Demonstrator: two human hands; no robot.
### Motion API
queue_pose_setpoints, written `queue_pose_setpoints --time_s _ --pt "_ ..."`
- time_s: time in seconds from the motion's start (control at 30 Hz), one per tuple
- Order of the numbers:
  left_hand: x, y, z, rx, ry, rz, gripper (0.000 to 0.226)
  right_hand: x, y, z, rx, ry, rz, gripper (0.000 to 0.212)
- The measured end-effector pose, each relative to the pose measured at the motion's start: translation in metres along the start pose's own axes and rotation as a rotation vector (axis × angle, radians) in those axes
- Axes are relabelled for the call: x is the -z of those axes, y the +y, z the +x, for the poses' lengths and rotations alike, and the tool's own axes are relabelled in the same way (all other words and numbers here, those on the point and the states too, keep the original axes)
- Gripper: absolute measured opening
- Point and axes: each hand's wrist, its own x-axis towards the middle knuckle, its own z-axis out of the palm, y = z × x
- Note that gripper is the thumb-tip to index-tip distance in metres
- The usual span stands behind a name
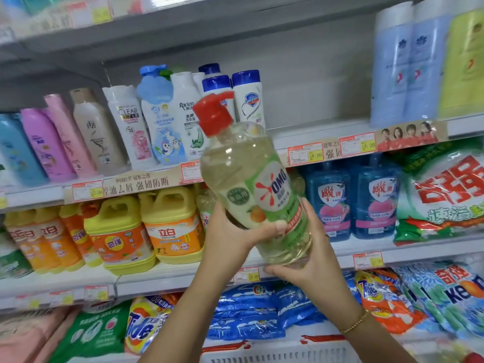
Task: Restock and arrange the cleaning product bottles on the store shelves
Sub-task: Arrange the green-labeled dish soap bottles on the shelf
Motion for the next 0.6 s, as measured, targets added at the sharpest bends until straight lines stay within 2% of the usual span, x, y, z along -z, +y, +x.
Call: queue_pose_setpoints --time_s 0.2,0.33,0.4,0.43,0.5,0.6 --pt "0.0 0.004 0.013 0.132 -0.07 -0.389 0.072 -0.002 -0.008 -0.005 0.175 0.151 -0.123 0.11" --pt "0.0 0.004 0.017 0.217 -0.089 -0.52 0.057 -0.005 -0.009 0.0 0.308 0.228 -0.193 0.104" --pt "0.003 0.002 0.021 0.24 -0.088 -0.573 0.066 -0.003 -0.009 0.003 0.304 0.236 -0.172 0.098" --pt "0.005 0.001 0.023 0.23 -0.096 -0.598 0.076 -0.003 -0.009 0.005 0.257 0.219 -0.088 0.096" --pt "0.013 -0.001 0.029 0.171 -0.137 -0.631 0.099 -0.004 -0.008 0.011 0.134 0.14 0.233 0.095" --pt "0.024 -0.004 0.037 0.1 -0.194 -0.648 0.113 0.001 -0.001 0.022 -0.023 -0.022 0.766 0.105"
